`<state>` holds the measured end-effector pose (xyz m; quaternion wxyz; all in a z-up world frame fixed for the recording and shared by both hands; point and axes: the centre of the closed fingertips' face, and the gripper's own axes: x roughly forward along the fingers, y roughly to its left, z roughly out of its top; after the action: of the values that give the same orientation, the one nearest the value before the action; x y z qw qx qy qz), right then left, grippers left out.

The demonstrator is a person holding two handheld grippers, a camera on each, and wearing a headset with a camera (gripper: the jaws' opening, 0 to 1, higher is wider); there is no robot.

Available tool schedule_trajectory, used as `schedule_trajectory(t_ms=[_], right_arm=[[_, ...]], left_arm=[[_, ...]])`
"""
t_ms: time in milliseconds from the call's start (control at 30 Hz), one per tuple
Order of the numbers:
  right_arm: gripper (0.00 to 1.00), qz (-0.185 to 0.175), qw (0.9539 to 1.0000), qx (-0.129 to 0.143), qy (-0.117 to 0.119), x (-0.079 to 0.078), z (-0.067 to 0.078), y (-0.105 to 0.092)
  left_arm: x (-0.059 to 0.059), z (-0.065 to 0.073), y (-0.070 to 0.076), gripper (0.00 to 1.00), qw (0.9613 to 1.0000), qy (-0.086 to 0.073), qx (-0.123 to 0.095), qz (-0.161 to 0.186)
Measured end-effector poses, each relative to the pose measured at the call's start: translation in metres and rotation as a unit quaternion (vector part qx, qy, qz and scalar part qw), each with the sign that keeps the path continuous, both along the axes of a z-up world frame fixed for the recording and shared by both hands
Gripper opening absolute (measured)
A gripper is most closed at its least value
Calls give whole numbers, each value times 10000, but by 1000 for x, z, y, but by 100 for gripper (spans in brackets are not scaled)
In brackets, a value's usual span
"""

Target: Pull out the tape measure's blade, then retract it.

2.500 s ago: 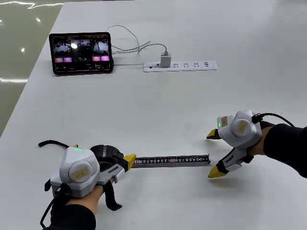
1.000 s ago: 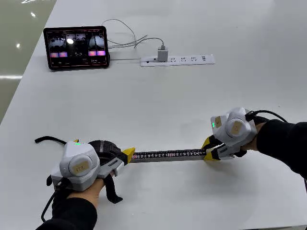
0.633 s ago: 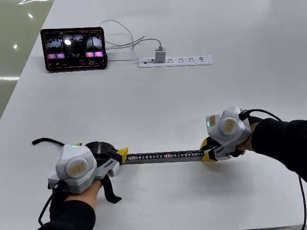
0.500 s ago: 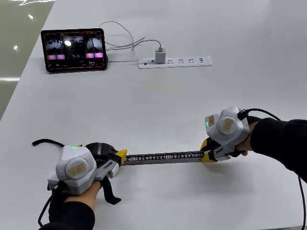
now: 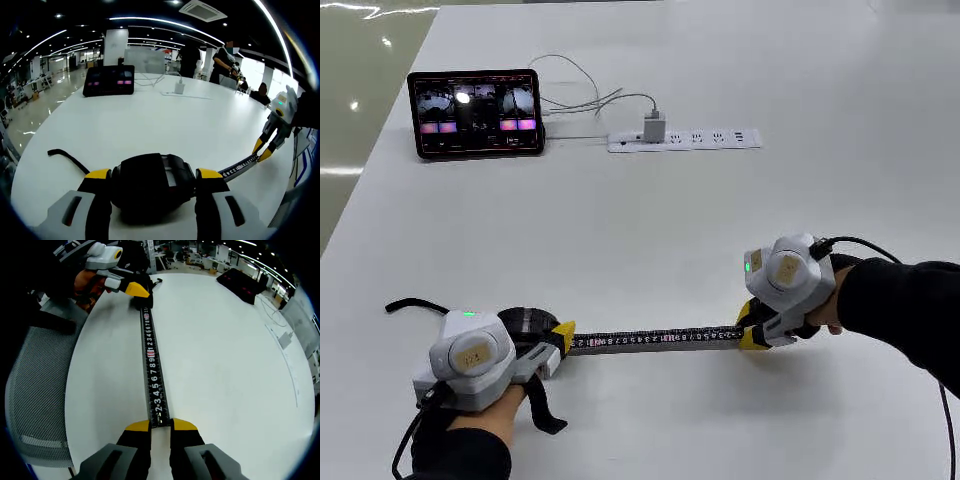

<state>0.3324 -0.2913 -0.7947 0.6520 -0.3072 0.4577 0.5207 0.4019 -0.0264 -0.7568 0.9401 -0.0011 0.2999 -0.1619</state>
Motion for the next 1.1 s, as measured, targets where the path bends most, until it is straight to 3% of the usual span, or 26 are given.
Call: schedule_trajectory(t_ms=[133, 1100], right_arm=[[9, 48, 10000, -34, -70, 0, 0, 0], [8, -83, 9999, -129, -40, 0, 1, 8]], left_arm=[[-1, -2, 0, 61, 9997, 160, 170, -116], [0, -6, -1, 60, 9994, 221, 207, -180]])
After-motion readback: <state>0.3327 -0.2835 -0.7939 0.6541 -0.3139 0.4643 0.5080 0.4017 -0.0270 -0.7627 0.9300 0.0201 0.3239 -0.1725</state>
